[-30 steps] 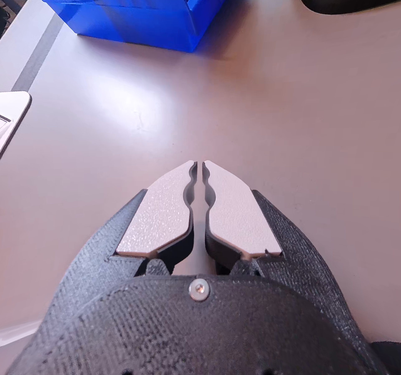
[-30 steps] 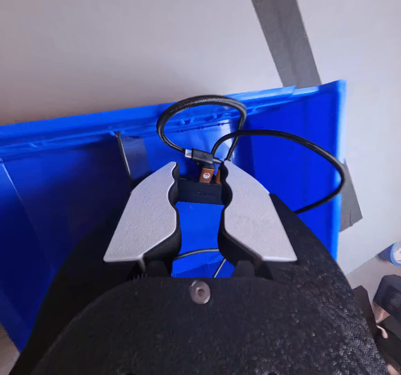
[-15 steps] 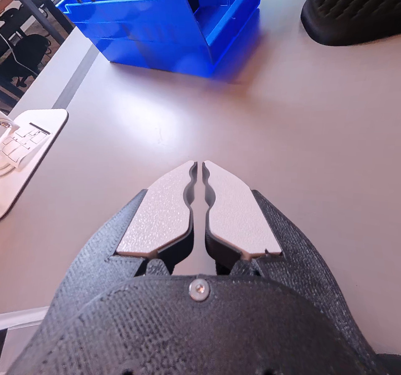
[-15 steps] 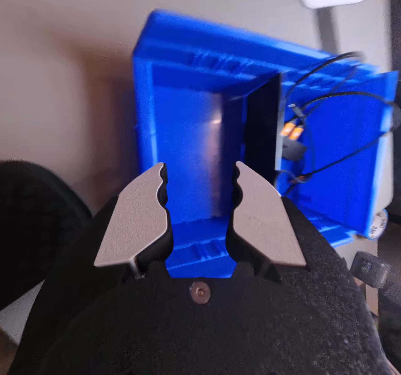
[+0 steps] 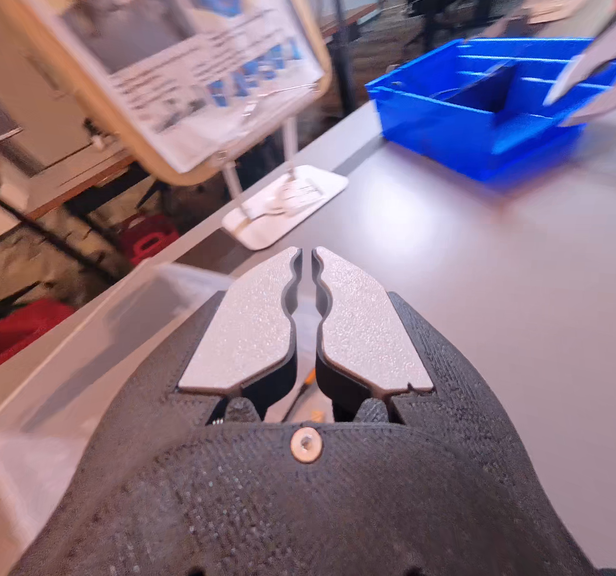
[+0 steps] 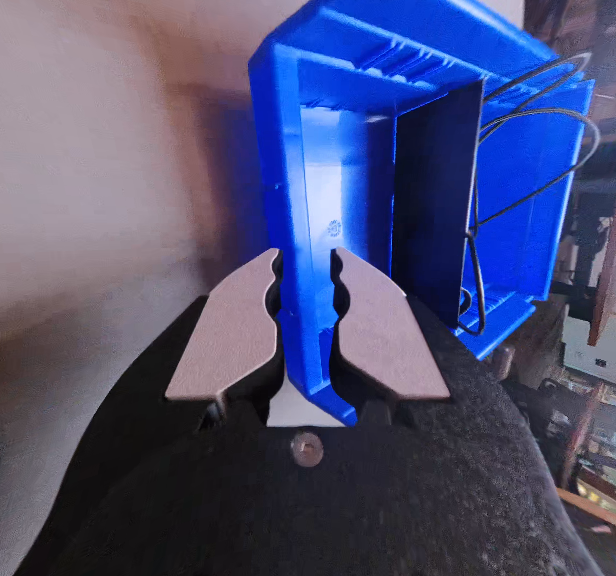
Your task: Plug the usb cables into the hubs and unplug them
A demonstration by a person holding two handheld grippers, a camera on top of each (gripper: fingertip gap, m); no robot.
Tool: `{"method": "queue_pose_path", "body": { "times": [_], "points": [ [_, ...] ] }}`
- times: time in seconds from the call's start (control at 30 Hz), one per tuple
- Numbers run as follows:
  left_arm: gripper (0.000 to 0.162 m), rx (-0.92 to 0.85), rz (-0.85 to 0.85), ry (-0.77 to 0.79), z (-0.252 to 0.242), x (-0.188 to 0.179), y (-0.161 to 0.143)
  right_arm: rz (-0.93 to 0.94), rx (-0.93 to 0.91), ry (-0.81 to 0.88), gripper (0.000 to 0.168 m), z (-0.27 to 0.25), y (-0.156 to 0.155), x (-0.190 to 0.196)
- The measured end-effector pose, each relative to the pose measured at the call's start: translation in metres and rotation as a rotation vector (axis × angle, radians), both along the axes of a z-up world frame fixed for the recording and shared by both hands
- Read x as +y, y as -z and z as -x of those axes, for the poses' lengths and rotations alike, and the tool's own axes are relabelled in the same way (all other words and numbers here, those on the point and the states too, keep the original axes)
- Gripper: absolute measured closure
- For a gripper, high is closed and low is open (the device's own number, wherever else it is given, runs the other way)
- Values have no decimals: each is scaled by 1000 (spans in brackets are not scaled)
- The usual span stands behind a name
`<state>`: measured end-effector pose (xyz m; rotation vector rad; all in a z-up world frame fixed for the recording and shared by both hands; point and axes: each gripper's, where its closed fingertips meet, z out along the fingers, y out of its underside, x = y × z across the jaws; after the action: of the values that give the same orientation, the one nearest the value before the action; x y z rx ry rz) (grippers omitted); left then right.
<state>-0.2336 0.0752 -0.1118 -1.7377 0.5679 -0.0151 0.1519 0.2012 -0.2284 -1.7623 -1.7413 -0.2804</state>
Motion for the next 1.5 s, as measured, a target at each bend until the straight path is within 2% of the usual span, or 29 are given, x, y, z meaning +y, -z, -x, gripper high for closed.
{"method": "queue_pose_path", "body": {
  "times": [0.07, 0.17, 0.3, 0.4, 0.53, 0.57, 0.6, 0.7, 0.73, 0.77, 0.9, 1.0, 1.07, 1.2, 1.33, 1.5],
  "points": [
    [155, -3, 60, -80, 41, 8, -10, -18, 189, 4, 137, 15, -21, -8],
    [153, 170, 196, -181, 102, 38, -1, -15, 473, -20, 137, 41, -49, -26],
    [145, 532, 496, -182, 173, 81, 53, 8, 623, -58, 137, 65, -55, -48],
    [133, 693, 756, -26, 194, 87, 105, 19, 621, -91, 137, 73, -44, -59],
    [113, 700, 1010, 76, 207, 83, 147, 36, 570, -93, 137, 66, -26, -62],
    [116, 646, 1047, 103, 204, 83, 149, 47, 569, -81, 137, 63, -23, -62],
    [109, 638, 1060, 109, 206, 85, 149, 60, 574, -72, 137, 61, -21, -61],
    [107, 579, 1128, 161, 204, 82, 152, 107, 610, -51, 137, 57, -19, -59],
    [96, 532, 1184, 183, 200, 75, 153, 117, 619, -48, 137, 56, -19, -58],
    [95, 499, 1224, 189, 199, 71, 154, 124, 626, -46, 137, 55, -19, -57],
    [90, 545, 1287, 207, 207, 59, 171, 138, 648, -47, 138, 58, -19, -53],
    [101, 637, 1216, 225, 211, 65, 179, 130, 648, -56, 138, 64, -18, -51],
    [102, 628, 1193, 221, 211, 67, 178, 129, 640, -64, 138, 67, -17, -51],
    [102, 673, 1035, 212, 210, 73, 165, 104, 624, -84, 138, 68, -20, -55],
    [103, 587, 811, 166, 203, 80, 111, 95, 665, -94, 139, 67, -33, -59],
    [103, 417, 425, 204, 157, 72, 2, 116, 767, -155, 139, 86, -54, -72]
  ]
}}
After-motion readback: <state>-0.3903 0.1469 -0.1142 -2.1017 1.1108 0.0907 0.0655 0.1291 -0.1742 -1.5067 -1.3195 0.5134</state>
